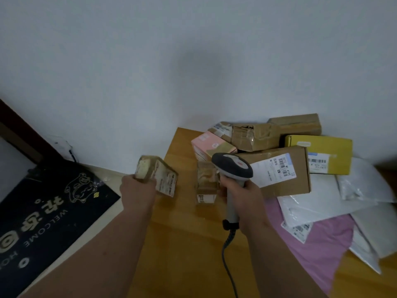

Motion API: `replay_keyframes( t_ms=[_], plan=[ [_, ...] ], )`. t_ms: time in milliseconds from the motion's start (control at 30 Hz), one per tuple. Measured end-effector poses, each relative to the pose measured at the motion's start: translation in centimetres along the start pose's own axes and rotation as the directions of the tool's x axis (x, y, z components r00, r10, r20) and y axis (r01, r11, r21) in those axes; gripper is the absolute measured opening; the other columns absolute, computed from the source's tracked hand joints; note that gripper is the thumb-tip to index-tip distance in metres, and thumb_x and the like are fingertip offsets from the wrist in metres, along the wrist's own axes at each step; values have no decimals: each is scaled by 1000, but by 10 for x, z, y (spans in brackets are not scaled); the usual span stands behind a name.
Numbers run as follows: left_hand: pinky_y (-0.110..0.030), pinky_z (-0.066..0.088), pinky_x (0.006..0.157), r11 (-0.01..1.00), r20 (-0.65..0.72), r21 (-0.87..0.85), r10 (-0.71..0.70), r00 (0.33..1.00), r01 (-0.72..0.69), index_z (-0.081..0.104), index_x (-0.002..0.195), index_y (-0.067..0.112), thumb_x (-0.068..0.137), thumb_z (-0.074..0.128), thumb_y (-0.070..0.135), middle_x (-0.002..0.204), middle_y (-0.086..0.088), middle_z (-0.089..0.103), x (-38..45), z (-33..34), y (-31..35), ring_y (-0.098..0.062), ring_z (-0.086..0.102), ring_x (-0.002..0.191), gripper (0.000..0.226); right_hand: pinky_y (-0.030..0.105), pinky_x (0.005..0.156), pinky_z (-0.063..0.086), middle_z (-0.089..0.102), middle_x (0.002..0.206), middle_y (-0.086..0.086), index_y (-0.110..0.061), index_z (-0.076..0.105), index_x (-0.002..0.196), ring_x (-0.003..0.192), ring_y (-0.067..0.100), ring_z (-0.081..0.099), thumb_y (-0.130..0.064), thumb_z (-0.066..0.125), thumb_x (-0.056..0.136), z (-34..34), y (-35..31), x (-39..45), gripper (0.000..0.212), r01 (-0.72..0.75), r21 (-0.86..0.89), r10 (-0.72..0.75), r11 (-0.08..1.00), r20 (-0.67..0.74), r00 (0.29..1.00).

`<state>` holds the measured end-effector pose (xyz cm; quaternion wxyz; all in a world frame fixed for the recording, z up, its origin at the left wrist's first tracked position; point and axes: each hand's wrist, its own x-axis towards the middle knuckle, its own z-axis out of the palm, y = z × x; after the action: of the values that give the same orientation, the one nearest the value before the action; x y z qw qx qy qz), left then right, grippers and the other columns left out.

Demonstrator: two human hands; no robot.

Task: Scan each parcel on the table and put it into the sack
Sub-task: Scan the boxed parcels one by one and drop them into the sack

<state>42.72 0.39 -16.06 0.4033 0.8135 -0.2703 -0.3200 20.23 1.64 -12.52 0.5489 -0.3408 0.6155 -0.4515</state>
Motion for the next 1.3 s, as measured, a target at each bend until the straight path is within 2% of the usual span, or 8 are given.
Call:
replay_keyframes(
  t_ms=[100,233,400,500,667,833,1067,1300],
  plan=[
    [-40,57,81,937,-80,-317,-179,981,145,50,126,8,86,71,21,110,-9,63,-24,-14,-4,-24,64,96,46,29,64,56,75,85,12,-8,72,99,77,22,74,-23,73,87,-7,-1,-14,19,-6,0,6,1000,55,998],
    [-37,54,89,827,-20,-552,-138,990,104,44,139,15,92,66,17,121,-4,60,-70,-21,9,-20,61,106,52,35,71,58,76,83,11,-8,71,98,77,23,74,-22,71,89,-27,-2,-41,17,4,-3,-3,1000,121,993],
    [-38,55,91,679,172,-706,-110,979,201,51,128,14,87,68,2,116,-7,65,-127,-19,29,-19,63,105,46,33,69,58,76,81,9,-7,72,98,76,23,75,-21,71,90,-59,-8,-73,16,17,49,-23,999,124,992],
    [-38,57,87,631,288,-725,-87,954,276,51,125,8,87,65,-5,114,-10,67,-157,-12,33,-21,65,104,43,29,61,57,76,83,14,-5,72,97,69,18,73,-22,70,90,-81,-15,-94,19,-30,121,18,992,102,995],
    [-36,58,82,627,441,-688,-38,897,365,49,128,3,88,61,-7,116,-15,67,-194,6,33,-26,66,103,43,41,77,57,75,77,13,-3,72,87,75,26,72,-21,70,88,-119,-22,-121,18,-48,248,43,968,27,999],
    [-36,57,72,683,534,-623,16,845,381,49,128,8,88,65,-1,104,-8,70,-212,17,35,-19,67,88,43,33,61,54,74,83,20,1,68,97,71,25,71,-23,68,90,-140,-29,-145,25,-15,386,28,922,-27,999],
    [-31,43,82,792,527,-545,68,847,275,59,117,21,80,76,12,115,-1,69,-219,16,31,-17,60,105,41,32,60,55,68,83,23,-2,66,86,69,27,68,-20,63,92,-134,-32,-179,20,5,467,10,884,-29,1000],
    [-26,38,71,824,579,-497,80,812,273,58,100,26,79,78,14,99,5,68,-227,14,20,-11,58,91,32,30,53,54,67,83,23,1,63,95,69,28,67,-20,65,91,-129,-19,-204,22,7,496,35,868,-76,997]
  ],
)
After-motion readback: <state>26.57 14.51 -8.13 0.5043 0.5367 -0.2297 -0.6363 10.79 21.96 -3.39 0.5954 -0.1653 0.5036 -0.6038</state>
